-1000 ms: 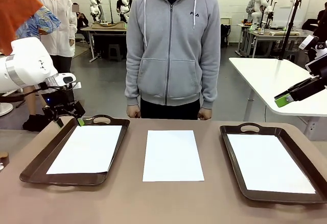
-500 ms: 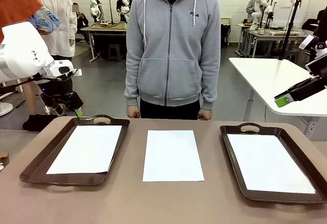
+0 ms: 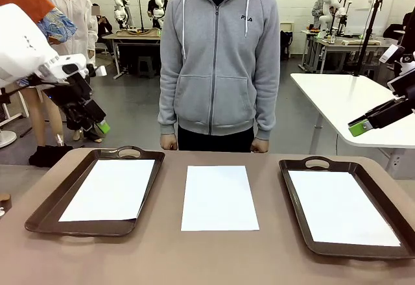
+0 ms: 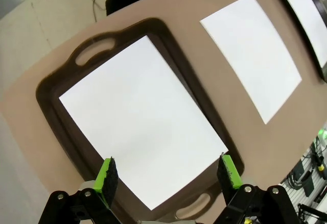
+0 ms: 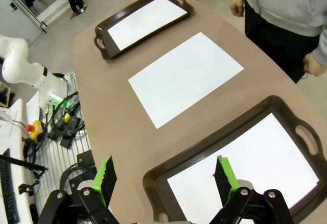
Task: Sort the A4 documents.
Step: Receive the A4 Paper.
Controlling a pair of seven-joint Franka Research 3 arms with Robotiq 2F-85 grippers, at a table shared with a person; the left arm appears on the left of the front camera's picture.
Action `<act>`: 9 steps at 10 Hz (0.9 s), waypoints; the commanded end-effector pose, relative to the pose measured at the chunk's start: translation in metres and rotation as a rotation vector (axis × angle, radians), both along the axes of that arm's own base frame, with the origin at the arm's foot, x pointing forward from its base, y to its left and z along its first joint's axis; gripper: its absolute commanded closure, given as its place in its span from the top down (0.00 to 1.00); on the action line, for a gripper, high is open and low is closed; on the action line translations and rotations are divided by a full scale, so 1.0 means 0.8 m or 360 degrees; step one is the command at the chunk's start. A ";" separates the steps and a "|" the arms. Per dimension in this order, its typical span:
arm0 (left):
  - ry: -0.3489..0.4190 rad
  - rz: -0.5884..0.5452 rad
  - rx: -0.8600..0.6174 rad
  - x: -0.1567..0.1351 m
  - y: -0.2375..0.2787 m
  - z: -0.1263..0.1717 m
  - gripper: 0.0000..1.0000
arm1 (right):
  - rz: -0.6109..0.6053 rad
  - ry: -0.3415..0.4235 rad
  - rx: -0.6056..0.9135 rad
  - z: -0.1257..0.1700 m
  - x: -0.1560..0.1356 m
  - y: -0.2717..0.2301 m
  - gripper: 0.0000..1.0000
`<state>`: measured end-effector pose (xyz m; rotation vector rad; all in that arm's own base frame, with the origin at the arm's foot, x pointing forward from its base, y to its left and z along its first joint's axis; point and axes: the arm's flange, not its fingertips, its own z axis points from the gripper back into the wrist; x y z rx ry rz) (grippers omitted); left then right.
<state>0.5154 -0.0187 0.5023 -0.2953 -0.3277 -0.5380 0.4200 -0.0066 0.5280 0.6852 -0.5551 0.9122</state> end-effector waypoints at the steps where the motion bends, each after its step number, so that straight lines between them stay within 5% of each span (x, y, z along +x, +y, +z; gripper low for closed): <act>1: -0.0091 -0.0057 -0.0014 -0.046 0.000 0.005 1.00 | 0.0007 -0.0002 0.0006 0.001 0.000 0.001 1.00; 6: -0.0395 0.0107 -0.0242 -0.150 0.022 -0.002 1.00 | 0.0007 -0.0002 0.0006 0.001 0.000 0.001 1.00; 9: -0.0405 0.0053 -0.0290 -0.160 0.031 -0.009 1.00 | 0.0007 -0.0002 0.0006 0.001 0.000 0.001 1.00</act>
